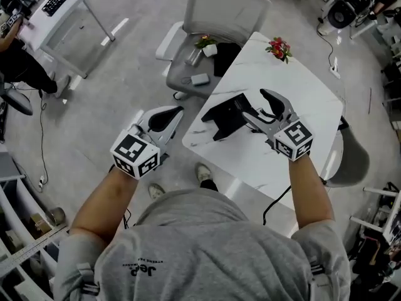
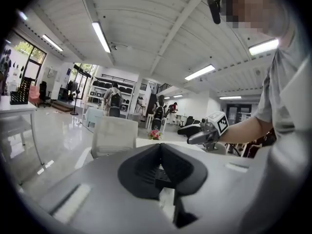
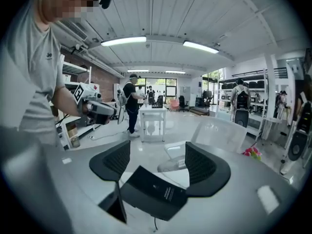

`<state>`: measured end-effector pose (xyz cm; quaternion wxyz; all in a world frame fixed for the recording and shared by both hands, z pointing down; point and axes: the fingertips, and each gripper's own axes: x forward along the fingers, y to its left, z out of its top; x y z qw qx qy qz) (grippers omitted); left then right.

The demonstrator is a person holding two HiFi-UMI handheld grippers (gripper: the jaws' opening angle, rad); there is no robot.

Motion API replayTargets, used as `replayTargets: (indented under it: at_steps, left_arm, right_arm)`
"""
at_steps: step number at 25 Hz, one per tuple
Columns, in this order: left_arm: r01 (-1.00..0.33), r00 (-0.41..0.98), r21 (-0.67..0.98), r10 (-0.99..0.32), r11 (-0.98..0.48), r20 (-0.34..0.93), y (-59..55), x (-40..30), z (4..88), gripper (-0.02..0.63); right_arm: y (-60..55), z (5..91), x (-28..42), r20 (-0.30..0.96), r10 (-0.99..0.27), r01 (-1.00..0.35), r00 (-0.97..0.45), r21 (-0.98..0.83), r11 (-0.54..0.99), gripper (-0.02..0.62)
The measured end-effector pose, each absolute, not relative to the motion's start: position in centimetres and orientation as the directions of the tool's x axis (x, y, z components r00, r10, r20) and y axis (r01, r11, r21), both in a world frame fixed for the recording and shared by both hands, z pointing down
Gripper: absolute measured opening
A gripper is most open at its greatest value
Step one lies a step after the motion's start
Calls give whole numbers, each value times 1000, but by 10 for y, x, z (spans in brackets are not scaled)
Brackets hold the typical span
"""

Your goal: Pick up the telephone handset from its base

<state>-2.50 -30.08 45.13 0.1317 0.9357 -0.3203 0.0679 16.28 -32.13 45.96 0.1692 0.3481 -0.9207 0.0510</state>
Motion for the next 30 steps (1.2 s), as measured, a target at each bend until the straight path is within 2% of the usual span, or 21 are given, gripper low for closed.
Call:
replayTargets:
  at_steps: [6, 15, 27, 29, 30]
  left_arm:
    - [-581, 811, 235, -527, -780, 256, -306, 18, 495, 58]
    - [-564, 817, 239, -493, -790, 298, -298, 42, 534, 58]
    - [-560, 818, 267, -474, -784, 325, -278, 50, 561, 58]
    - [-561, 818, 274, -473, -781, 327, -276, 50, 564, 58]
    - [-561, 818, 276, -472, -780, 328, -275, 51, 565, 58]
  right_arm:
    - [-312, 526, 182, 446, -555, -594, -702, 62, 802, 331]
    - [-276, 623, 183, 629, -393, -364, -670, 182, 913, 331]
    - [-284, 681, 179, 737, -372, -170, -565, 338, 926, 324]
    - [-289, 682, 179, 734, -403, -156, -546, 383, 910, 266]
    - [-291, 681, 180, 733, -416, -146, -538, 405, 903, 206]
